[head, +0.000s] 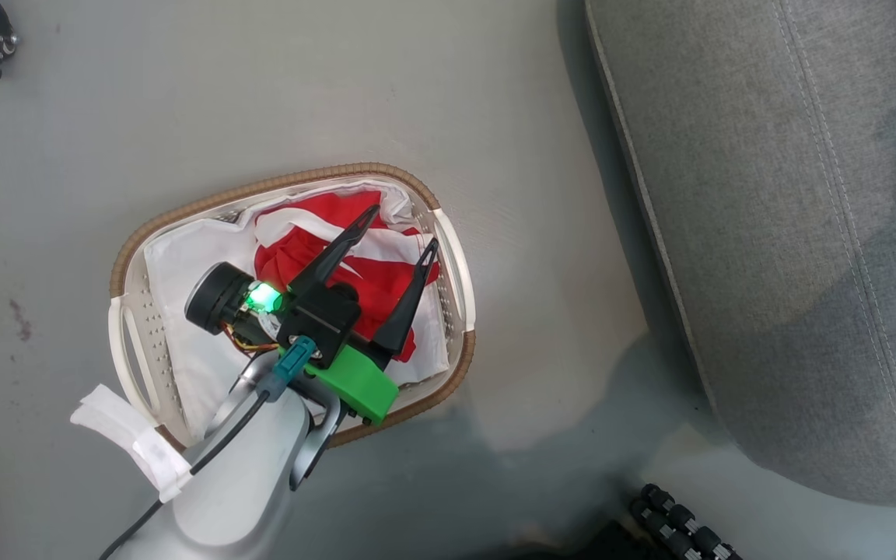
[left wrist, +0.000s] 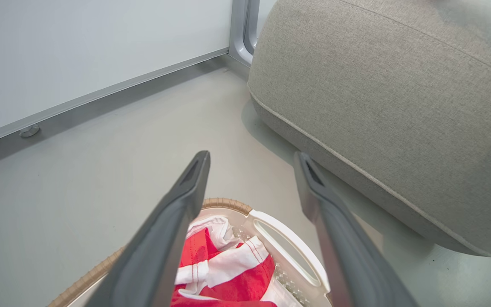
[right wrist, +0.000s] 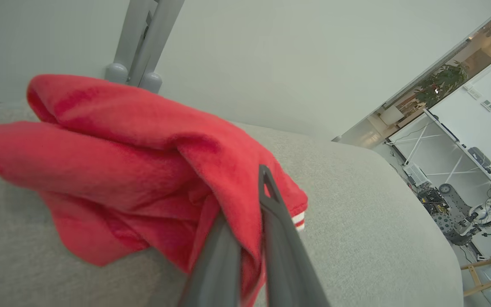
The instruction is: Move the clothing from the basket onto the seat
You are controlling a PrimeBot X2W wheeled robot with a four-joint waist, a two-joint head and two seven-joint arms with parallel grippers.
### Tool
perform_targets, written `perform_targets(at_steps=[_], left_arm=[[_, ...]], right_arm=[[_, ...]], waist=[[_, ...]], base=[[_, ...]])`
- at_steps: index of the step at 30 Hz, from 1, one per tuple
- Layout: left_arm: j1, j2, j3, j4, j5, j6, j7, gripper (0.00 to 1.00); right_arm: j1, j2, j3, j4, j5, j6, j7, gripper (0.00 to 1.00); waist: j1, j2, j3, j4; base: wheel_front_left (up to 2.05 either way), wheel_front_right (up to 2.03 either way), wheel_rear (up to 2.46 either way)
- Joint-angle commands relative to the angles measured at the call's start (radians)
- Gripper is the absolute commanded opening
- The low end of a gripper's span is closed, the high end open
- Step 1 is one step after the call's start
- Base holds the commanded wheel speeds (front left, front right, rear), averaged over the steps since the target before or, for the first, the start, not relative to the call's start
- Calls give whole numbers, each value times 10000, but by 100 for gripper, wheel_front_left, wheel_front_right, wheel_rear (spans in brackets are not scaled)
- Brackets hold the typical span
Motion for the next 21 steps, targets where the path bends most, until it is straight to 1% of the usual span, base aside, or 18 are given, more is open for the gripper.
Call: perform_targets(at_steps=[1, 3, 4, 5, 6, 12, 15, 21], left_arm=[[-198, 32, 25, 19, -35, 48, -10, 100], [-197, 12, 19, 44, -72, 54, -10, 100], [-169, 20, 22, 73, -92, 67, -10, 100], [-143, 23, 19, 81, -98, 67, -10, 100], [-107, 30, 15, 99, -105, 66, -10, 100], [154, -93, 88, 190, -198, 89, -10, 100], [238, -170, 166, 199, -241, 87, -10, 100], [587, -364, 472, 198, -392, 91, -9, 100]], right_arm=[[170, -20, -86, 0, -108, -14, -4, 0], [414, 140, -100, 26, -185, -14, -4, 0], [608, 260, -36, -51, -213, -14, -3, 30], [718, 317, 43, -83, -197, -14, -4, 42], [833, 374, 107, -107, -108, -14, -4, 100], [1745, 513, 366, -181, 212, -14, -4, 100], [2179, 549, 631, -413, 428, -14, -4, 100], [2876, 422, 1214, -822, 925, -14, -4, 100]], waist=[[-2, -1, -36, -11], [-2, -1, -82, -25], [-2, -1, -145, -53], [-2, -1, -177, -59], [-2, -1, -228, -66], [-2, -1, -657, -43], [-2, -1, -968, -22], [-2, -1, -1899, 63]], base=[[0, 0, 0], [0, 0, 0], [0, 0, 0], [0, 0, 0], [0, 0, 0], [0, 0, 0], [0, 0, 0], [0, 0, 0]])
